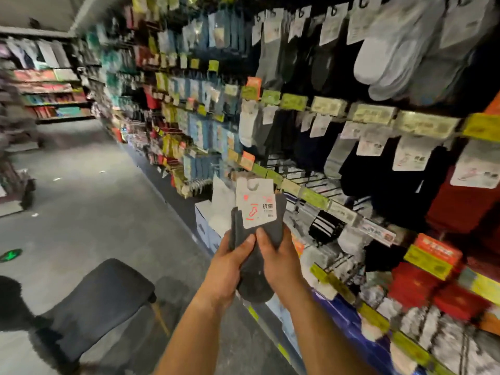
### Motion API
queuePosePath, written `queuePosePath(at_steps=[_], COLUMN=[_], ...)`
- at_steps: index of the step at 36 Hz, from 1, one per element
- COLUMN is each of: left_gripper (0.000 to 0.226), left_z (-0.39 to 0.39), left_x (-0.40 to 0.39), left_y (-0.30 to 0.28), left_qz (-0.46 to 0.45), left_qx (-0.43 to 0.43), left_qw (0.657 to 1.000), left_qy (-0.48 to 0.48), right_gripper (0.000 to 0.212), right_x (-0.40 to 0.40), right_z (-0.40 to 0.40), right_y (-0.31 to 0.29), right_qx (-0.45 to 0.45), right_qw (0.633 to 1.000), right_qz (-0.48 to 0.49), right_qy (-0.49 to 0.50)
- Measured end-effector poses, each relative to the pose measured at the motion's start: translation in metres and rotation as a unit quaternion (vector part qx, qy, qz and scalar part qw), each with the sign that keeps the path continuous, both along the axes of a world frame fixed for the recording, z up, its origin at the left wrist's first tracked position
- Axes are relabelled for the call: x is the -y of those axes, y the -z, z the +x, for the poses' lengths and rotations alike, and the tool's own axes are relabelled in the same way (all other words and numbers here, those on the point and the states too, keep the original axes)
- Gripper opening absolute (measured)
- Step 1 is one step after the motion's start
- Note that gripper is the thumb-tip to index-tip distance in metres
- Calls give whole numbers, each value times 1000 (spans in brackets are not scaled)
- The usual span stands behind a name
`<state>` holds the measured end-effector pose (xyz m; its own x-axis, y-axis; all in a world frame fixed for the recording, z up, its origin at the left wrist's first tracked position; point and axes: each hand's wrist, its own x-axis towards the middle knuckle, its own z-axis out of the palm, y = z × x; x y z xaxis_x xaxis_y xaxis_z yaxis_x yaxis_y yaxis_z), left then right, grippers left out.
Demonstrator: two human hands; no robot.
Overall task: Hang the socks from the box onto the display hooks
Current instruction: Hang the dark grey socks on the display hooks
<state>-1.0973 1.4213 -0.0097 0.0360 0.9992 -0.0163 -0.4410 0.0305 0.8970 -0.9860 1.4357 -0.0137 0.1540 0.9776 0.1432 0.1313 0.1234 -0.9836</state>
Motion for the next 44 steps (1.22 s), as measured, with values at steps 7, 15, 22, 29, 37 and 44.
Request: queuePosePath(at_steps=[7, 15, 22, 29, 37, 44], left_gripper=[34, 48, 38, 48, 41, 44], left_z=[-49, -90, -87, -101, -128, -132], left_x=[-137, -267, -372, -468, -553, -581], left_y=[-13, -44, -45, -42, -42, -42], left_qz=[3, 7, 30, 65, 69, 61], left_qx=[-31, -26, -3, -2, -29, -2], left_qw=[999, 999, 991, 975, 952, 928], left_qy=[17, 35, 130, 212, 298, 367], right_gripper=[48, 50, 52, 51, 48, 56], right_x=[-142, -272, -356, -423, -472, -491], right_z=[-48, -83, -86, -107, -149, -159], right_y=[-1, -29, -31, -34, -45, -44], right_qx=[-14, 9, 3, -31, -50, -2], right_qw=[1000, 1000, 992, 975, 950, 902], right_qz=[2, -1, 24, 21, 32, 44], right_qy=[3, 20, 126, 219, 307, 429])
